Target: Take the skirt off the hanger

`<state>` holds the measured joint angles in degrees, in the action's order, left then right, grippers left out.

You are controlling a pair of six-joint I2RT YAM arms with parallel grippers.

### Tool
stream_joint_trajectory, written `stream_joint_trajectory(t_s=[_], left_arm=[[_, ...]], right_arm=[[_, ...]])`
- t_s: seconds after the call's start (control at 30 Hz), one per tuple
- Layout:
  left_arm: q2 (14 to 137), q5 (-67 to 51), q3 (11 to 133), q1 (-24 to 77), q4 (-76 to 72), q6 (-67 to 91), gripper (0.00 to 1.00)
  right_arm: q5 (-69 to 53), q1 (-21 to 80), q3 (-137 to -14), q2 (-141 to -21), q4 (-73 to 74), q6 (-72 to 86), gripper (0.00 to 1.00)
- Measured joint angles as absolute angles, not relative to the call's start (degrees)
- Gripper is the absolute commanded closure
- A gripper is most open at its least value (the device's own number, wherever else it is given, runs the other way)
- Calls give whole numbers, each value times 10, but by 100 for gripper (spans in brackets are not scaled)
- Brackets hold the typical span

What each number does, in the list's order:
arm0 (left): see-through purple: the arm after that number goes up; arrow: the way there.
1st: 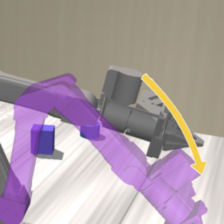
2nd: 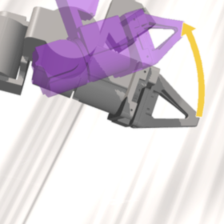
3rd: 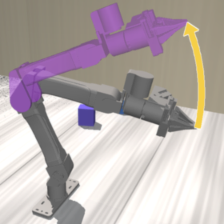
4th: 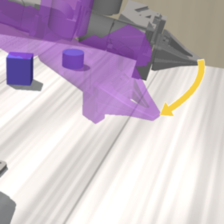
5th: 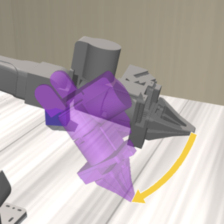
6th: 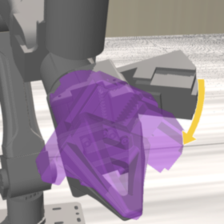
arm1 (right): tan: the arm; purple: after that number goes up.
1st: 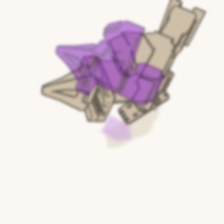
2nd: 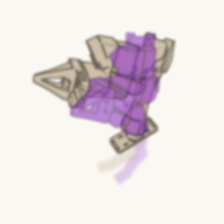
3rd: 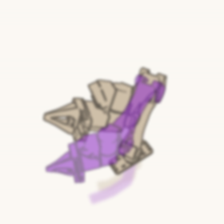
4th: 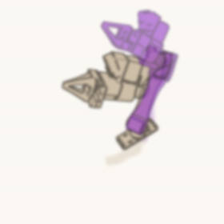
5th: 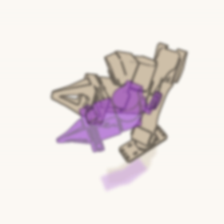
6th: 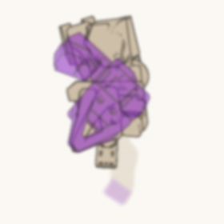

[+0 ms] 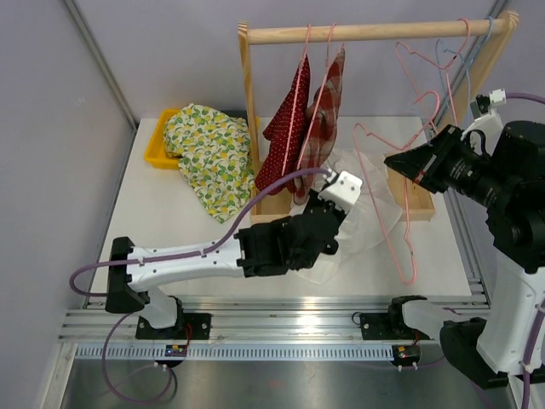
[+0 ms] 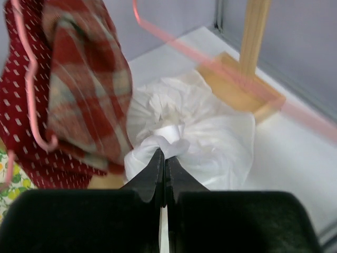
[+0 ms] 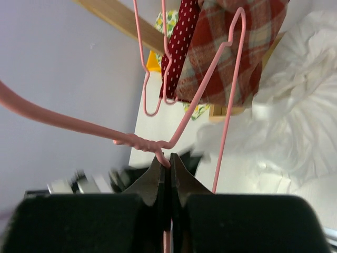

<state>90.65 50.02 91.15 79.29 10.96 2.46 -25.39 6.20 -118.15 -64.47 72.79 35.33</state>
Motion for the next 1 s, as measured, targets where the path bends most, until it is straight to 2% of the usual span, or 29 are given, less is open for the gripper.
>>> stream_joint_trajectory(t_s=[0.2,0.47,0.57,0.7,0.87,1.0], left_arm=[[838,535,779,926,193,98,100],[769,610,760,1094,552,434,100],[770,631,779,1114,670,560,100],[773,650,804,1118,735,634,100],[762,682,835,1117,765,647,100],[746,708,888,1091,776,597,100]], right_arm=[[-197,62,-1298,-779,684,341,100],[-144,61,-1439,-964,629,335,100],[-135,61,-1444,-993,598,338,100],[-124,60,-1442,-1011,579,342,100],[-110,60,-1386,-1003,553,341,100],[-104,60,-1335,-986,520,335,98]])
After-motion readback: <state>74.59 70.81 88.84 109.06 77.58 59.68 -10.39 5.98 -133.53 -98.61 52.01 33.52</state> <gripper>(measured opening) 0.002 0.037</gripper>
